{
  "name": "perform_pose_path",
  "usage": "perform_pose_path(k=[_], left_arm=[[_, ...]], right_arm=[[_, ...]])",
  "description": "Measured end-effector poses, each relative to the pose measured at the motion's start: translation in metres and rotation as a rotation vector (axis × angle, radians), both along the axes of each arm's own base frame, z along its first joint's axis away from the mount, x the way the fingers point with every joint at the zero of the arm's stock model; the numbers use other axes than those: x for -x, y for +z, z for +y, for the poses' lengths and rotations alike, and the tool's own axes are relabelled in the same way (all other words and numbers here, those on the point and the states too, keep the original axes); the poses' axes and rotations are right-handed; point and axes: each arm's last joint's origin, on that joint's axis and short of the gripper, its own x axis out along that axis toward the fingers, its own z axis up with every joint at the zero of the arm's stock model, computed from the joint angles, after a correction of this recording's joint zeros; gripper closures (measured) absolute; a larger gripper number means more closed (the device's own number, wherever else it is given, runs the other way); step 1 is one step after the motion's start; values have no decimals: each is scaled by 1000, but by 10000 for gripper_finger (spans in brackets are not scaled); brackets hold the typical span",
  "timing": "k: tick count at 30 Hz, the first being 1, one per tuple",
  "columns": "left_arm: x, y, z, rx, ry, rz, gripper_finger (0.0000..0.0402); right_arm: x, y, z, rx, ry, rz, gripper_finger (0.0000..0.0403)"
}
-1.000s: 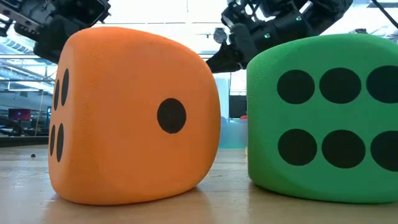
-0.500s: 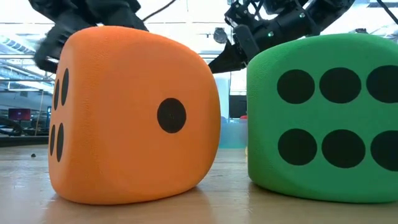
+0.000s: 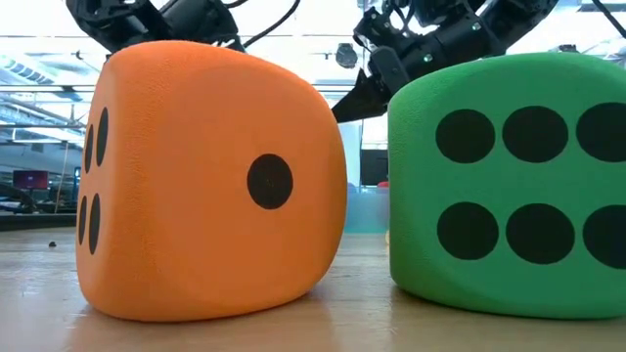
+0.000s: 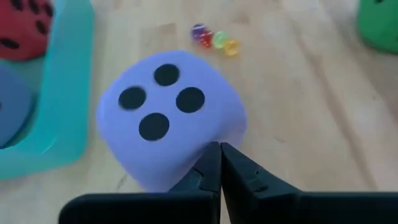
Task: Pick & Place Dice
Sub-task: Put the large purple die into the bin
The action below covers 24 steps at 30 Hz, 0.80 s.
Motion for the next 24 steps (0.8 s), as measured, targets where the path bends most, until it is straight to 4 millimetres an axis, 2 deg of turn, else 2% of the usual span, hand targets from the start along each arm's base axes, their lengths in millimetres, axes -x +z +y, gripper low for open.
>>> perform_pose_path(k=[6, 11, 14, 18, 24], left_arm=[[0, 0, 2, -15, -7, -2, 392], [4, 5, -1, -9, -32, 0, 397], [6, 12, -1, 58, -72, -71, 396], [14, 15, 5, 84, -48, -106, 397], [32, 4, 18, 87, 4, -79, 399]], right_arm=[[1, -3, 0, -1, 9, 32, 403], [5, -11, 5, -21, 176, 134, 403], [7, -15, 4, -30, 188, 180, 403], [10, -18, 2, -54, 168, 221, 403], [12, -21, 5, -87, 247, 253, 403]])
